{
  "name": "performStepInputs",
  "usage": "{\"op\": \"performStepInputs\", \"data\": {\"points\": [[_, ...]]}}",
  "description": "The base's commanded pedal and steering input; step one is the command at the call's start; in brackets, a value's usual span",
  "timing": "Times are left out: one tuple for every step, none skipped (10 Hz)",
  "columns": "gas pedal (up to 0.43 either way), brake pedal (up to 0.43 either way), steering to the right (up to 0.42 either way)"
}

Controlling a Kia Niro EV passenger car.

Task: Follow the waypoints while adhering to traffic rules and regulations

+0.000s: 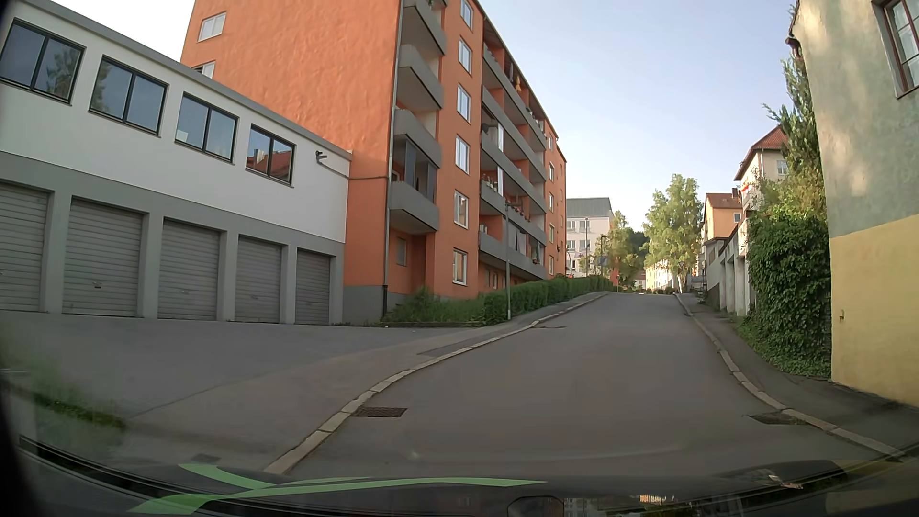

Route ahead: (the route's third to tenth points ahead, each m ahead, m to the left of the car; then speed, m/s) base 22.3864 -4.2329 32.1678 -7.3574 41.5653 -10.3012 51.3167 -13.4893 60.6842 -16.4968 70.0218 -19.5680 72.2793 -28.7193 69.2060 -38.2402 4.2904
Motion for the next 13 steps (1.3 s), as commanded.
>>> {"op": "performStepInputs", "data": {"points": [[0.059,0.0,0.086],[0.067,0.0,0.103],[0.079,0.0,0.119],[0.087,0.0,0.13],[0.11,0.0,0.141],[0.118,0.0,0.146],[0.13,0.0,0.147],[0.13,0.0,0.146],[0.138,0.0,0.146],[0.138,0.0,0.146],[0.15,0.0,0.146],[0.15,0.0,0.145],[0.169,0.0,0.144]]}}
